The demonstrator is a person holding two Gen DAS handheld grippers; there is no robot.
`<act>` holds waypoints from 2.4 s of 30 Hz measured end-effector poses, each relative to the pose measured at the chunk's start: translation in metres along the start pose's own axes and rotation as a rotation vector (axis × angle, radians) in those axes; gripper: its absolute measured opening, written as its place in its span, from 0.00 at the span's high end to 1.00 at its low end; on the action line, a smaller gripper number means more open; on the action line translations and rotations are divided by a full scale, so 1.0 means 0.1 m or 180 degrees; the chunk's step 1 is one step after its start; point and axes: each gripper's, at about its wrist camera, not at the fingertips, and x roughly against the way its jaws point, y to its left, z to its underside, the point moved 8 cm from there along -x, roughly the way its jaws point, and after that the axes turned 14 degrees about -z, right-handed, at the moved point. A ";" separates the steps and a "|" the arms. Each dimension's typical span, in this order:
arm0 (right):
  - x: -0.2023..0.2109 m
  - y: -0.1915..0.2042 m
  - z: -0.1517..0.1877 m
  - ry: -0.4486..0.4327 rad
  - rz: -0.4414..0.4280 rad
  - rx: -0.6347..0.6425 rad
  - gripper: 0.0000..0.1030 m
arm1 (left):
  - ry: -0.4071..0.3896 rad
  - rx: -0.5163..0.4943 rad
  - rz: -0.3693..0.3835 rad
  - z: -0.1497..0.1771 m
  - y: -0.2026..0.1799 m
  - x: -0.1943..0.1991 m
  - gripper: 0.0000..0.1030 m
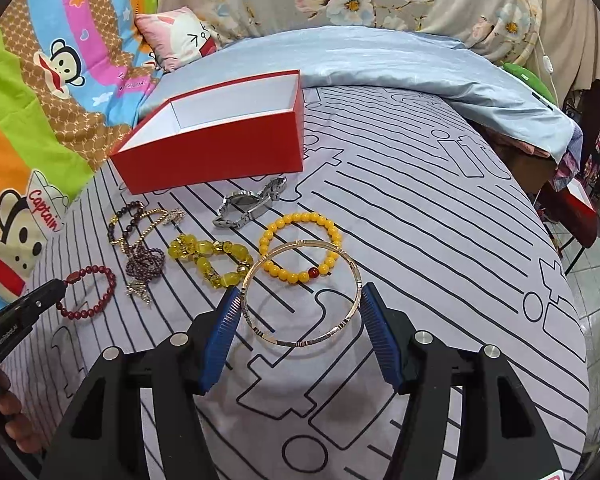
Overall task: Organize jewelry
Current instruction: 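Carry both bracelets into the red box and open both tools, then move both tools back toward the remaining jewelry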
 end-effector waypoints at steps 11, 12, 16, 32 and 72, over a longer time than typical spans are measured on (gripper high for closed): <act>0.24 0.21 -0.40 -0.0207 -0.0235 0.0180 0.43 | -0.0349 -0.0129 0.0165 -0.56 -0.27 0.44 0.93; 0.25 0.23 -0.48 -0.0229 -0.0267 0.0197 0.43 | -0.0382 -0.0151 0.0183 -0.64 -0.31 0.46 0.93; 0.22 0.30 -0.91 -0.0344 -0.0444 0.0213 0.43 | -0.0555 -0.0223 0.0275 -1.09 -0.49 0.49 0.93; -1.00 0.31 -2.19 -0.0162 -0.0554 0.0275 0.43 | -0.0608 -0.0250 0.0327 -2.46 -0.98 -0.63 0.93; -0.24 -0.05 -0.96 -0.0213 -0.0057 0.0222 0.34 | -0.0425 -0.0156 -0.0240 -1.26 -0.47 -0.37 0.46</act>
